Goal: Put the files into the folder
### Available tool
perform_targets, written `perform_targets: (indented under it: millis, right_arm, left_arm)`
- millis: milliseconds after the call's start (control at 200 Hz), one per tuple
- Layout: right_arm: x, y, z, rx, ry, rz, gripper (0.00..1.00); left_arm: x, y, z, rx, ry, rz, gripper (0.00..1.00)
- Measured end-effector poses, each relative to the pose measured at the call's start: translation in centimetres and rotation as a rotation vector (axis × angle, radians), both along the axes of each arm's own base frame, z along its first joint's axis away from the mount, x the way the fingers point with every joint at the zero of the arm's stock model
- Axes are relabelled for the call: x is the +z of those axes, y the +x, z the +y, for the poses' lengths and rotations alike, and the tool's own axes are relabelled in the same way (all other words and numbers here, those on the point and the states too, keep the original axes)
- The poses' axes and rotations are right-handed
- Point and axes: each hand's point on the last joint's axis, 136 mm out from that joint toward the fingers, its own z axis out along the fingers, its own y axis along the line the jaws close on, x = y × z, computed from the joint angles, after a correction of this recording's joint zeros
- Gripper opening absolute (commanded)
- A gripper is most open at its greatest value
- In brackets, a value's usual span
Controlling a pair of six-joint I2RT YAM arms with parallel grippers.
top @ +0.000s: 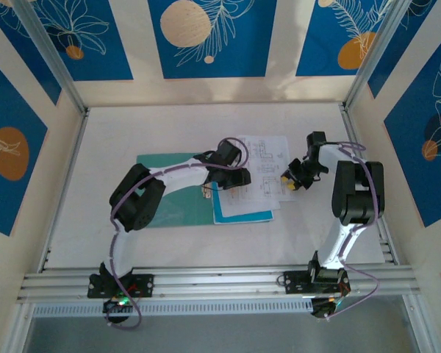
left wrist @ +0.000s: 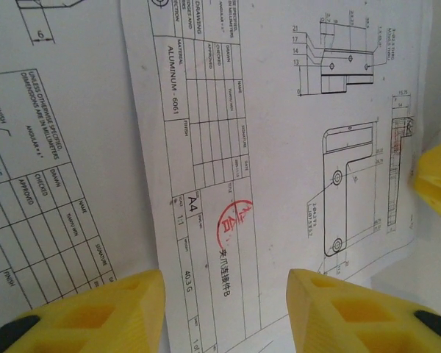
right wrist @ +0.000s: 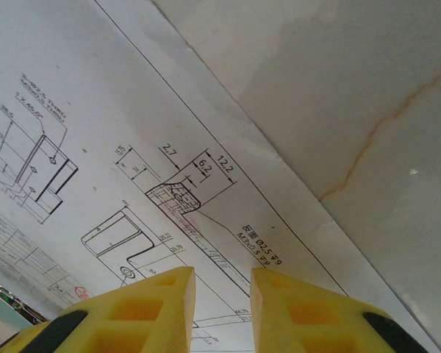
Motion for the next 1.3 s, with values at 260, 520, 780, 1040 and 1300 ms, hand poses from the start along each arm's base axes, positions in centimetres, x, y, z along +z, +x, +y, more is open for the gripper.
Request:
perform_targets:
  millis: [260, 520, 780, 1040, 1300]
  right_arm:
    - [-1.2, -0.5, -0.1, 0.01, -0.006, 0.045, 0.22]
    - [-1.2, -0.4, -0.1, 0.013, -0.007, 0.045, 0.22]
    - [-1.2, -0.5, -0.1, 0.017, -0.006, 0.05, 0.22]
    - [-1.2, -0.5, -0.1, 0.024, -0.007, 0.047, 0.22]
    - [-1.2, -0.5, -0.1, 0.024, -0.007, 0.047, 0.22]
  left_arm:
    - [-1.1, -0.2, 0.0, -0.003, 0.02, 0.011, 0.47]
    - [-2.0, 0.2, -0.1, 0.001, 0.039, 0.005, 0.47]
    - [-2.0, 0.3, -0.4, -0.012, 0.039, -0.011, 0.43]
    - [-1.9, 0.6, -0.8, -0.013, 0.012, -0.038, 0.38]
    - [-1.1, 0.8, -0.8, -0.006, 0.002, -0.059, 0.23]
